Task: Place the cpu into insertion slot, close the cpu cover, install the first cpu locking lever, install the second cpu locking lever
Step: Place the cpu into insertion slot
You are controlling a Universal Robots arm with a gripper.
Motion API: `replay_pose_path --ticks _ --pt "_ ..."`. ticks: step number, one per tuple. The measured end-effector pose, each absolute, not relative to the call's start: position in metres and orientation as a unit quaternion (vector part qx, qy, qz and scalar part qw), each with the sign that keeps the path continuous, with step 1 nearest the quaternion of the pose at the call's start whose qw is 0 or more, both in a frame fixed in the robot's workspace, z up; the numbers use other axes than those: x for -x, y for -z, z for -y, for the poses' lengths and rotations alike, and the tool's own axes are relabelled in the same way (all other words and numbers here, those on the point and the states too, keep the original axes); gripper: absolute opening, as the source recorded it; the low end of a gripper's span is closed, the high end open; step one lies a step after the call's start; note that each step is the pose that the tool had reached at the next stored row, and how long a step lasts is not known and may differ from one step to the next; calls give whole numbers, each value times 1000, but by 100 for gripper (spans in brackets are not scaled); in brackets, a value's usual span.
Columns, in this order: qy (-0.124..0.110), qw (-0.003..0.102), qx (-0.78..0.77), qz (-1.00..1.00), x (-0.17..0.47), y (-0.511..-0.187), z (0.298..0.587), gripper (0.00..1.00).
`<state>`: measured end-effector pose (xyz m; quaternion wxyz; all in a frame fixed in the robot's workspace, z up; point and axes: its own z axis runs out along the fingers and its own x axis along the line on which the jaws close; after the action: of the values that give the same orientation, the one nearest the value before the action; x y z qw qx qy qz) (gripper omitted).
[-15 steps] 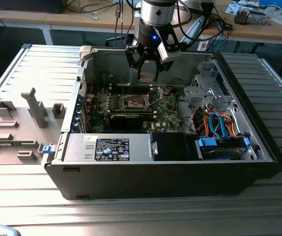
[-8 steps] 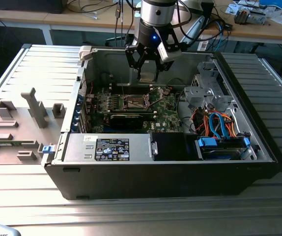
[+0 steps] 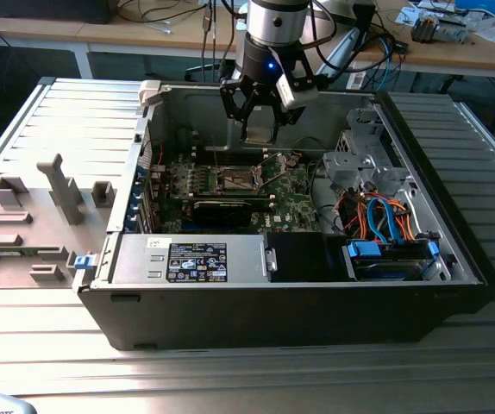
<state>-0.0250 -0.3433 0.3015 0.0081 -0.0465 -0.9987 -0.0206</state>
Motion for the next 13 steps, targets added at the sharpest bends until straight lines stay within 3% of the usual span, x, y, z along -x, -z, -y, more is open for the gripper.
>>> replay_pose_path --ticks 13 --pt "21 8 56 998 25 -301 343 54"
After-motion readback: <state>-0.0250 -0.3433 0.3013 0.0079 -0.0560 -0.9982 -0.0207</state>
